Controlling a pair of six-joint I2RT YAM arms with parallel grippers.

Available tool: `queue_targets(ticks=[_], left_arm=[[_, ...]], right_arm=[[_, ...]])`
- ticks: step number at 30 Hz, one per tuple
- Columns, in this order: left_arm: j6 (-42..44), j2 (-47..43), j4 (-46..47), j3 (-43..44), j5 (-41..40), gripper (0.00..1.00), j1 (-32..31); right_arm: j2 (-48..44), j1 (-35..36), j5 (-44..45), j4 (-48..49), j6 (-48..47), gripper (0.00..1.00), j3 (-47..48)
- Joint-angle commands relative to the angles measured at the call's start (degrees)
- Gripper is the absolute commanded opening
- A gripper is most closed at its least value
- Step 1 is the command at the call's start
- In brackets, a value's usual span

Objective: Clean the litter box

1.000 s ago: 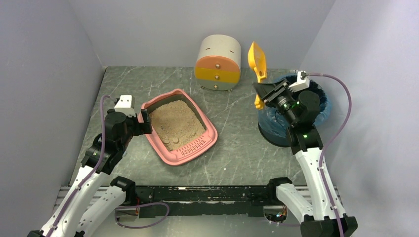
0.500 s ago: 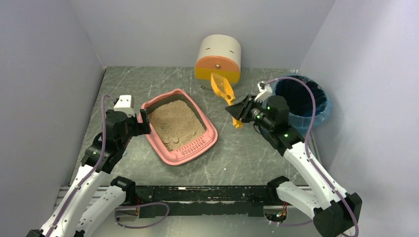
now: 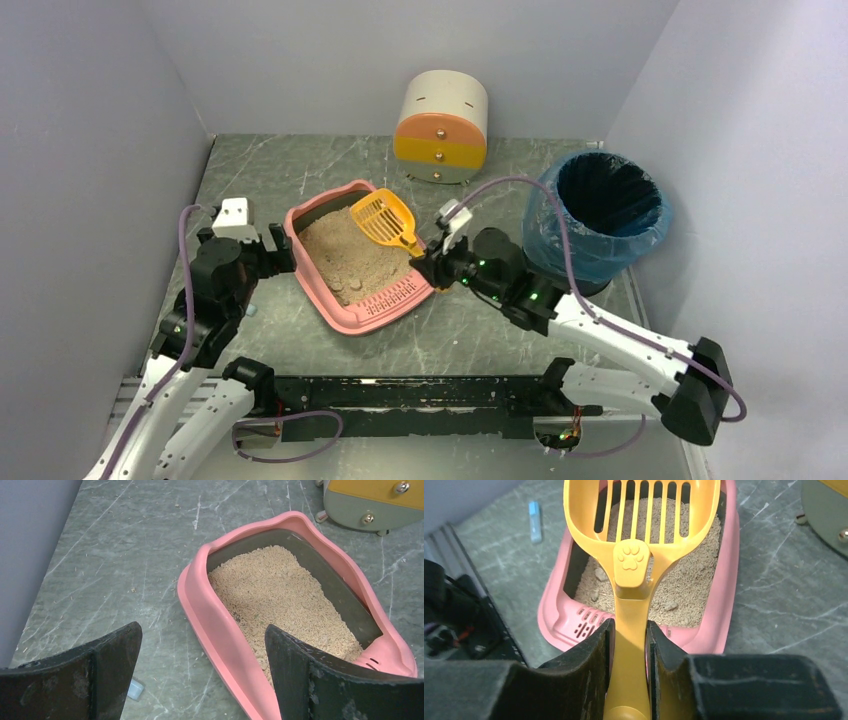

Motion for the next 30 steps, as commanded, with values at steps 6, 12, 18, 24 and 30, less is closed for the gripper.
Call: queue_targets(ticks=[6, 12, 18, 24, 30], left_arm=[[-0.2, -2.0, 1.4, 0.7, -2.4, 0.97, -0.4], [-0.2, -3.1, 1.8, 0.4, -2.7, 0.97, -0.4], [-0.1, -3.1, 1.7, 0.6, -2.6, 0.97, -0.4], [-0.1, -3.1, 1.9, 0.4, -2.2, 0.97, -0.3], [0.1, -2.7, 1.7, 0.4, -1.9, 0.97, -0.3]], right_arm=[[9.7, 11.1, 19.2, 12.0, -14.7, 0.00, -0.3], [14.1, 12.9, 20.5, 17.1, -16.8, 0.00, -0.5], [21.6, 12.9, 19.5, 12.8, -11.4, 0.04, 5.0], [29.9, 12.9, 21.6, 10.0, -4.0, 0.08, 10.2], [35.1, 12.9, 21.0, 7.9, -1.1, 0.15, 12.7]])
